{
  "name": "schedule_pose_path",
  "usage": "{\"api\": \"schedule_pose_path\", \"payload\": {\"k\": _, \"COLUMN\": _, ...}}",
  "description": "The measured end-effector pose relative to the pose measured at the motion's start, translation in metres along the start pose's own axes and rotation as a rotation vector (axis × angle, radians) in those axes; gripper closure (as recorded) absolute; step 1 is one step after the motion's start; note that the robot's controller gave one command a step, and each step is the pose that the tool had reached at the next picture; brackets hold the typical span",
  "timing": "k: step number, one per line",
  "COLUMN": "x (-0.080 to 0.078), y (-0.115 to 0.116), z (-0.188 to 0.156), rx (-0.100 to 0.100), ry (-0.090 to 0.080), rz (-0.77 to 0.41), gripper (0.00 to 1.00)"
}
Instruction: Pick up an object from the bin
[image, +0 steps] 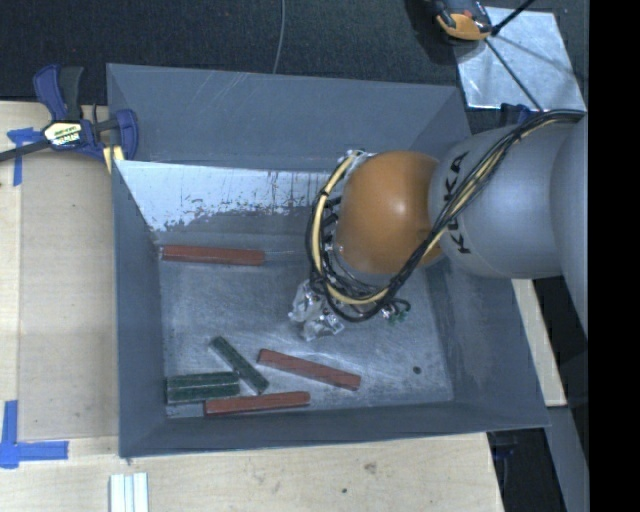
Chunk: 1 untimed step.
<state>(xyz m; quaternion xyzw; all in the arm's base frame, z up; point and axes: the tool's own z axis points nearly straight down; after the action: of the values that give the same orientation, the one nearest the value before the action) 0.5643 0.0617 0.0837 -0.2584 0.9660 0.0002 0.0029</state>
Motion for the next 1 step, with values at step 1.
{"api": "schedule_pose_path", "payload": {"k": 1, "x": 0.0000, "y": 0.0000, "z": 0.0000, "rx": 0.000, "ry": 0.000, "rz": 0.000, "gripper": 1.00}}
